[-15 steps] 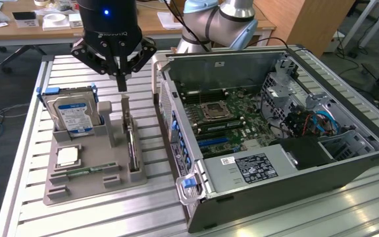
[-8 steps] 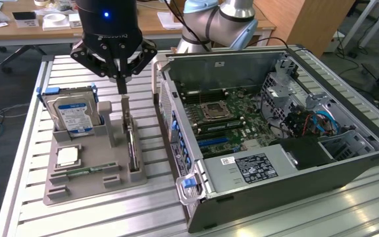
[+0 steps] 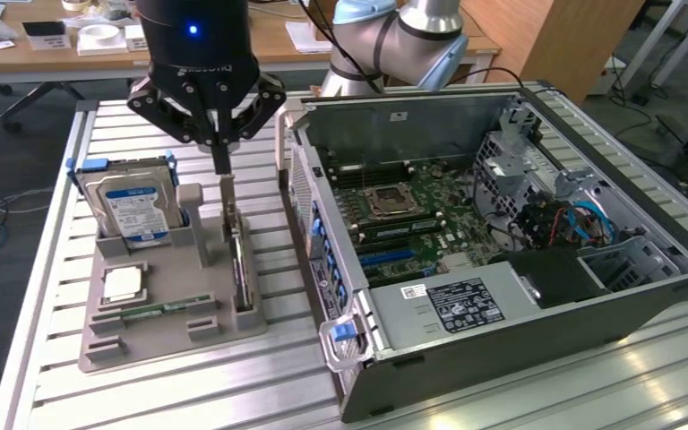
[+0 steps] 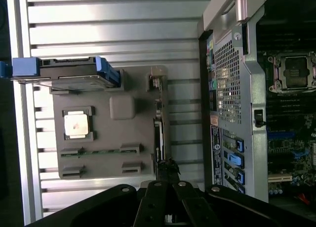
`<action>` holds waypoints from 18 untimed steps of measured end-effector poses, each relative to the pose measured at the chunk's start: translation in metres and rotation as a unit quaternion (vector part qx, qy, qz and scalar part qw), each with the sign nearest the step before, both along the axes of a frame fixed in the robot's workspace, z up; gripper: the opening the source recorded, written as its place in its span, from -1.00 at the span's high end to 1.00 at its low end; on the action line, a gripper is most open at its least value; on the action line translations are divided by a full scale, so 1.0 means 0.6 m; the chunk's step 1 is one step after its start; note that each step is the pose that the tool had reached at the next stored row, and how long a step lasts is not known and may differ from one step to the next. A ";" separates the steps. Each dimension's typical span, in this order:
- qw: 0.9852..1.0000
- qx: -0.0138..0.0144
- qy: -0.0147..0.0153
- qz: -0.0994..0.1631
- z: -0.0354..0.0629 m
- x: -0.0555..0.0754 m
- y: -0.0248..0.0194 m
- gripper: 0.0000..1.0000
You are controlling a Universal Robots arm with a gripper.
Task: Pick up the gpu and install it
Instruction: 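Reach for the gpu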
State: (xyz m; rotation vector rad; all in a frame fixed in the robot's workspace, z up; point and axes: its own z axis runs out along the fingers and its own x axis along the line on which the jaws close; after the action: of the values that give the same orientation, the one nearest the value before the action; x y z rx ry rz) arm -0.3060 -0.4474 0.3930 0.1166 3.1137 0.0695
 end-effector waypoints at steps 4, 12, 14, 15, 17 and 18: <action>1.000 0.000 0.000 0.000 0.000 0.000 -0.0030 0.79; 1.000 0.000 0.000 0.000 0.000 0.000 -0.0086 0.79; 1.000 0.000 0.000 0.000 0.000 0.000 -0.0097 0.79; 1.000 0.000 0.000 0.000 0.000 0.000 -0.0102 0.79; 1.000 0.000 0.000 0.000 0.000 0.000 -0.0111 0.79; 1.000 0.000 0.000 0.000 0.000 0.000 -0.0116 0.79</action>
State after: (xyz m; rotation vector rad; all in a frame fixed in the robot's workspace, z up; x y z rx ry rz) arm -0.3062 -0.4543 0.3931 0.1166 3.1137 0.0694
